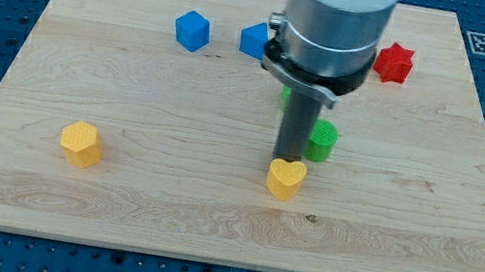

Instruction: Slide the yellow hexagon to the bottom center

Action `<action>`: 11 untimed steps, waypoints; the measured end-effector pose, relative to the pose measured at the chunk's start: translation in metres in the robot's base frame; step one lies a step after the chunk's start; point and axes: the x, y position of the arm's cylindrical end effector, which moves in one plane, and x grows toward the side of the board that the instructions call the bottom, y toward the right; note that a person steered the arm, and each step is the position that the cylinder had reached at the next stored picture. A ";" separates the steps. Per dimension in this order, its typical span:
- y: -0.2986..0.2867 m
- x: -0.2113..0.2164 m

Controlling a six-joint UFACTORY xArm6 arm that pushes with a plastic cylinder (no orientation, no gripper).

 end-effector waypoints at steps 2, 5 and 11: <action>-0.081 -0.003; -0.227 -0.024; -0.164 0.045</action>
